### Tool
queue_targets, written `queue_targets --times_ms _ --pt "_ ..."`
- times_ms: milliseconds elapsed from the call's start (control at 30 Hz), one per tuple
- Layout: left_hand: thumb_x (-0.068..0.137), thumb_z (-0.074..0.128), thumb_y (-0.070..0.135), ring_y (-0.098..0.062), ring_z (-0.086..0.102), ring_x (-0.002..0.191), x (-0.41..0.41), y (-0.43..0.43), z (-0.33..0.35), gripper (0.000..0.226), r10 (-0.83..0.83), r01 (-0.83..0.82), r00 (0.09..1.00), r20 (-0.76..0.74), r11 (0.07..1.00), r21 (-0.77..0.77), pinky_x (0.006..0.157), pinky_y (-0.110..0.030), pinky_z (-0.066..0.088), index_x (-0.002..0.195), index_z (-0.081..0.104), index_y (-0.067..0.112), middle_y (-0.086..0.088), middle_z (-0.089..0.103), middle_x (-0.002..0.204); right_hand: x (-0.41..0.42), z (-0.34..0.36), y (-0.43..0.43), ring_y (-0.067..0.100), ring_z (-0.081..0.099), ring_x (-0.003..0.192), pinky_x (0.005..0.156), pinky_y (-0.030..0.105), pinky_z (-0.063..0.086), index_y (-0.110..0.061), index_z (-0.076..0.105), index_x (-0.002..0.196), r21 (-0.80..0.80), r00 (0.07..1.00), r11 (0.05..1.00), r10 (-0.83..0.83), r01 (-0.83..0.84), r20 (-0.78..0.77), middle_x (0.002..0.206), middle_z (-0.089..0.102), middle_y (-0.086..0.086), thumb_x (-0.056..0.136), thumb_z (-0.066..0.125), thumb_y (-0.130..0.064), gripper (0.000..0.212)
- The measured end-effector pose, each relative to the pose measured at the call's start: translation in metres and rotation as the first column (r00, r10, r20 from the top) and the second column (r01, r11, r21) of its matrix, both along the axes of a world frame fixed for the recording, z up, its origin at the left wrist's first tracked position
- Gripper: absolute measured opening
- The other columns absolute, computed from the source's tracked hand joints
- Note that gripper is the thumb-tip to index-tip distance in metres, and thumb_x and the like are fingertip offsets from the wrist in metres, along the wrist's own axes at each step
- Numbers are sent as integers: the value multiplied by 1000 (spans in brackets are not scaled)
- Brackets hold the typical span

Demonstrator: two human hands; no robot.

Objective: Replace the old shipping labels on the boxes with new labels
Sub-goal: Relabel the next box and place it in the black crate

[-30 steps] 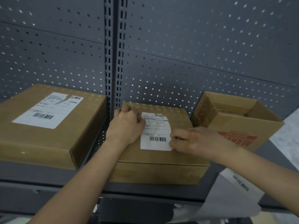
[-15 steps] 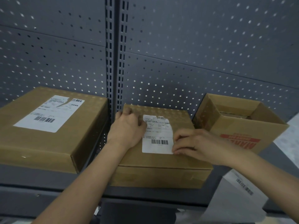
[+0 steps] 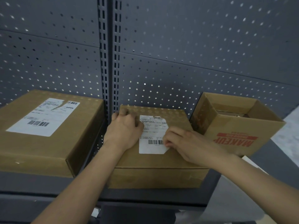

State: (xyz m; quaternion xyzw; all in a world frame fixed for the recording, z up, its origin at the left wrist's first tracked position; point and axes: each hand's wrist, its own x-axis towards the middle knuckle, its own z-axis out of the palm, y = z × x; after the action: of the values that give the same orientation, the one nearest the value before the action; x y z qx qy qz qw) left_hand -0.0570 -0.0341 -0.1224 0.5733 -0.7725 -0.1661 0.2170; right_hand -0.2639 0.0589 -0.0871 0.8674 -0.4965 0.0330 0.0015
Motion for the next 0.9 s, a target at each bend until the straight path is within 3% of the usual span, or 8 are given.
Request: queue_targets --times_ms 100,167,300,433,533,667,767,900 --pt "93 49 37 -37 35 130 0 0 0 32 -5 5 1000 -13 1000 -1 97 -52 45 114 61 17 -6 46 137 -10 6 8 2 53 101 88 23 47 -32 55 122 117 983 992 -65 45 171 116 46 -21 97 27 -52 43" --pt "93 49 37 -37 35 131 0 1 0 33 -4 4 1000 -10 1000 -3 97 -52 45 117 61 18 -6 45 138 -18 9 11 -2 51 106 93 19 44 -34 52 134 144 966 987 -108 75 236 119 46 -23 95 30 -55 49" --pt "93 49 37 -37 35 131 0 0 -1 34 2 -2 1000 -14 1000 -12 96 -52 46 117 62 18 -5 46 137 -20 12 7 1 53 100 90 16 44 -36 53 136 168 979 981 -122 94 164 118 46 -23 95 53 -45 43" --pt "93 49 39 -36 36 130 0 0 -1 36 2 -2 1000 -13 1000 -16 95 -52 47 121 61 18 -5 46 137 -12 8 1 -4 54 106 95 15 44 -18 70 115 80 982 995 39 -54 186 116 59 -14 97 59 -21 21" --pt "93 49 38 -36 35 131 1 0 0 37 5 -5 1000 -11 1000 -12 97 -51 46 122 61 18 -5 45 138 -11 1 1 -7 56 104 91 15 51 -13 72 104 12 965 991 125 -131 231 111 59 -14 93 62 -4 17" --pt "94 48 36 -35 34 132 -1 2 1 38 14 -14 1000 -13 1000 -2 98 -50 43 126 59 19 -5 43 141 -11 -5 -1 14 63 95 74 33 57 -18 68 102 -136 989 984 128 -118 68 106 64 -4 92 63 -9 14" --pt "94 48 36 -35 32 133 -1 2 2 42 16 -16 1000 -4 1000 3 98 -50 42 132 56 19 -5 42 142 -7 -4 -2 17 62 92 69 34 56 -22 60 106 -102 996 991 92 -92 -6 110 60 -5 96 53 -16 14" --pt "94 48 37 -34 34 130 -1 2 1 37 13 -13 1000 0 1000 1 96 -50 44 123 59 18 -5 45 139 -2 -2 -6 15 59 91 74 36 52 -30 49 110 -17 998 1000 3 -4 -66 114 54 -9 103 42 -25 11"
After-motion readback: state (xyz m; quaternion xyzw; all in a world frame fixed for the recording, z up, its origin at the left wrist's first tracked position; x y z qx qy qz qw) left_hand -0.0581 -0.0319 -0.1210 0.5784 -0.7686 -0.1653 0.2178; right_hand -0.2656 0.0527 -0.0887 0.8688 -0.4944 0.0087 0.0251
